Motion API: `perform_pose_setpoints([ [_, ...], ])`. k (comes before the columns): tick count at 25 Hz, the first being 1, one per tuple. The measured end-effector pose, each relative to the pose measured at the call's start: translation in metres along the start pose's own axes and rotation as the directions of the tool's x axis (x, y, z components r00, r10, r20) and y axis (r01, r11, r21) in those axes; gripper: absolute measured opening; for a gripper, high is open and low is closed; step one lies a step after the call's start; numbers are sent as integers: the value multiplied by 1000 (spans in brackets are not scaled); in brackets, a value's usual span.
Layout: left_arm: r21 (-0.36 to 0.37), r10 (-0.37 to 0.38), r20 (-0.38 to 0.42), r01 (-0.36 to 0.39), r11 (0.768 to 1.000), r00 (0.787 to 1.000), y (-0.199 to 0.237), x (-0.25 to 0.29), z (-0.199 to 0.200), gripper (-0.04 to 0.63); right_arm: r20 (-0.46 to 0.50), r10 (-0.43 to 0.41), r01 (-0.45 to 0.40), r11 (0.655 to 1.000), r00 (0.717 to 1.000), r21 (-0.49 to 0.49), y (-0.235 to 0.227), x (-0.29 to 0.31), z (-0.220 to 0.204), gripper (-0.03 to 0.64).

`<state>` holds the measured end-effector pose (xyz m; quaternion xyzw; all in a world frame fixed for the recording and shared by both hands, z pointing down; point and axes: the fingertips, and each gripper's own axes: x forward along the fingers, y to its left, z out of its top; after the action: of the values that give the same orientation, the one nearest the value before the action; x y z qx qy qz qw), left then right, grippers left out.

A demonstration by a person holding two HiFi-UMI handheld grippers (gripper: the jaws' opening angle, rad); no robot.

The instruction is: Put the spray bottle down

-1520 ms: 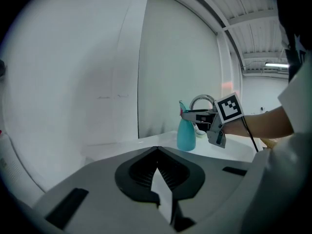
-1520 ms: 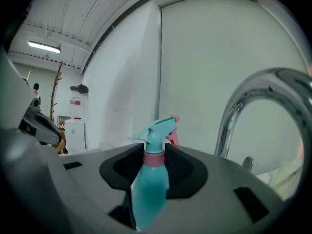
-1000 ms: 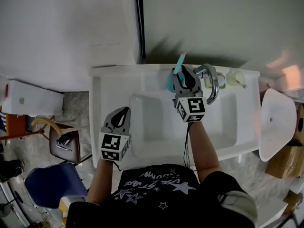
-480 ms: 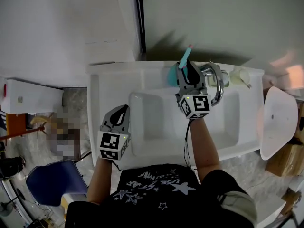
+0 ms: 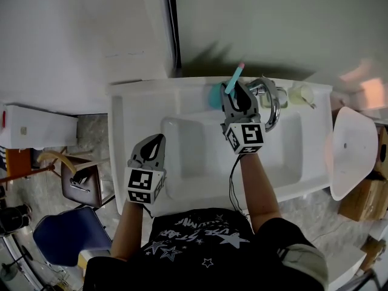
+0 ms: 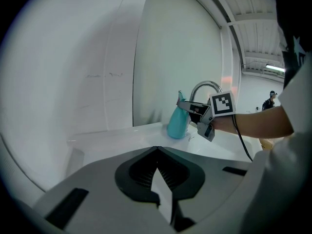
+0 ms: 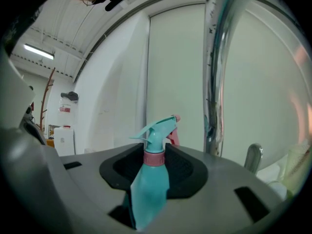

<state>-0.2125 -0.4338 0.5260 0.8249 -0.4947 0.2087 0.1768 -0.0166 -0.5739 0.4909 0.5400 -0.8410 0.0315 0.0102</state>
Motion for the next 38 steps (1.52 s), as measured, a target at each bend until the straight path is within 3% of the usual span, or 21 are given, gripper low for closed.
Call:
perform_pose_setpoints([
  [7,2,-2,14,1,1000,1000,-2,-5,4,15,-60,-11,10,1000,998,-10,1,-3,-6,174],
  [13,9,13,35,-14,1000,999,-4,-16,5,15,-121,-43,40,999,992,-27,1,-13,-16,239],
  [18,12,35,50,-36,999,998,-13,-35,5,15,-140,-47,43,999,989,-31,7,-33,-14,242],
  [28,20,71,117,-74,997,991,-51,-80,16,15,-129,26,-28,999,991,-17,35,-89,9,242],
  [38,33,105,178,-113,993,978,-112,-136,11,15,-89,90,-93,995,992,-24,56,-174,41,130],
])
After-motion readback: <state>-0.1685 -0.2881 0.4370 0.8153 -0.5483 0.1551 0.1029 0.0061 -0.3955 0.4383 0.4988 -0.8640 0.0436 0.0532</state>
